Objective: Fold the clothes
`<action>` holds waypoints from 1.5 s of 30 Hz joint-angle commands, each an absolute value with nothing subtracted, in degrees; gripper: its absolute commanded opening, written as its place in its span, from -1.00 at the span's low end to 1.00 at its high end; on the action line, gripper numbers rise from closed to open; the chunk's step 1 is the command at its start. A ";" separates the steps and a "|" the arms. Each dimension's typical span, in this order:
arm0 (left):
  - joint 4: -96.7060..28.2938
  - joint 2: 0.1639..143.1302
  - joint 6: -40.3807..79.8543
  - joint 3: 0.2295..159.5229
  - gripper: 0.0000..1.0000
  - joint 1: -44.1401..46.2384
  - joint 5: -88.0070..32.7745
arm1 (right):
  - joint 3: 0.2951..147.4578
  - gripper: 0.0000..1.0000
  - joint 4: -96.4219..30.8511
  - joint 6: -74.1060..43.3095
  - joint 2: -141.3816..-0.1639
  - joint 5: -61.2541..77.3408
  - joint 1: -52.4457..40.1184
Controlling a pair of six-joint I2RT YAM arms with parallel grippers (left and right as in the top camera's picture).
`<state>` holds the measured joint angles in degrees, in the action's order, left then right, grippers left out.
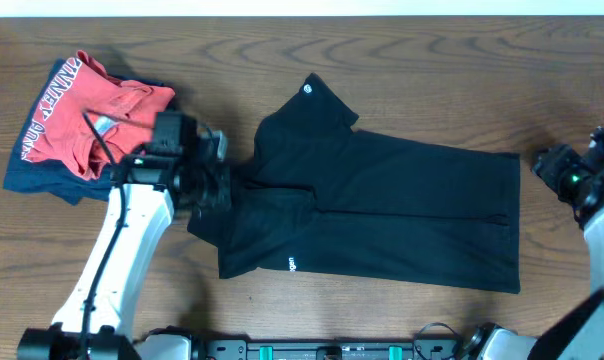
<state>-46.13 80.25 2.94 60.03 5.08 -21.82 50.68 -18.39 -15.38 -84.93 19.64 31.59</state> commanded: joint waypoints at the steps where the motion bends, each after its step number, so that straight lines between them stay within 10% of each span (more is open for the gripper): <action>1: -43.20 82.00 -2.61 64.03 -0.39 5.39 -23.03 | 51.31 0.31 -16.80 -14.48 -90.15 19.94 30.11; 15: -20.67 112.81 -4.14 87.02 -0.34 14.72 -24.01 | 51.31 0.33 -20.80 -14.50 -93.49 19.97 30.02; 20: -8.64 122.15 -3.84 90.50 0.18 16.34 -24.01 | 51.31 0.33 -23.53 -14.48 -93.49 19.92 30.02; 34: 4.32 134.56 -2.28 90.50 0.15 16.78 -23.40 | 51.31 0.32 -24.95 -14.46 -93.49 19.94 30.02; 45: 2.87 134.76 0.82 90.45 -0.88 16.62 -27.81 | 51.29 0.29 -20.34 -12.95 -93.51 18.17 30.02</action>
